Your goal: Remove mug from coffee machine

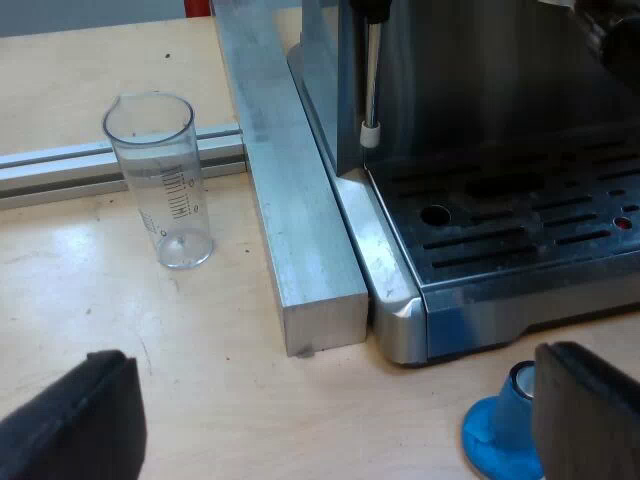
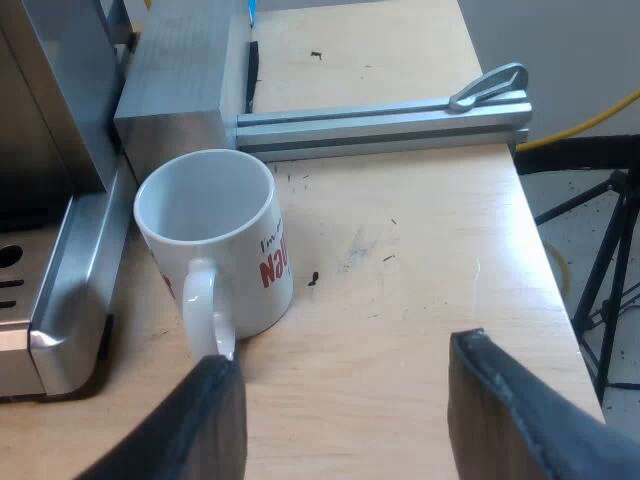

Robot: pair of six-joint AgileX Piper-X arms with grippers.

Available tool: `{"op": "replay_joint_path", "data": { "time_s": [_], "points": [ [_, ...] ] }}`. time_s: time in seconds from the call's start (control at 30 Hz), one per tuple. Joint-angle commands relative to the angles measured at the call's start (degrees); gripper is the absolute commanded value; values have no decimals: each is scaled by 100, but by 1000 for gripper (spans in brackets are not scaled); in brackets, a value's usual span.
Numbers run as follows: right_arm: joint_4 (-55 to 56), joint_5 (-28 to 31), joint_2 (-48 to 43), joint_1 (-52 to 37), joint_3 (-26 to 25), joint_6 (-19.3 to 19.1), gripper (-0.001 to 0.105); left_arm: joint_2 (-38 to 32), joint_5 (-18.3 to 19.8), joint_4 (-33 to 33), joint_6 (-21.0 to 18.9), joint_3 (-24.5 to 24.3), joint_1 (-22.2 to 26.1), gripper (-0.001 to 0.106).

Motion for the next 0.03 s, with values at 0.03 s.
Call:
{"op": "replay_joint_path", "data": {
  "time_s": [0.03],
  "points": [
    [-66, -24, -225, -16, -27, -30, 48, -819, -29, -83, -8, 2, -8, 80]
  ]
}}
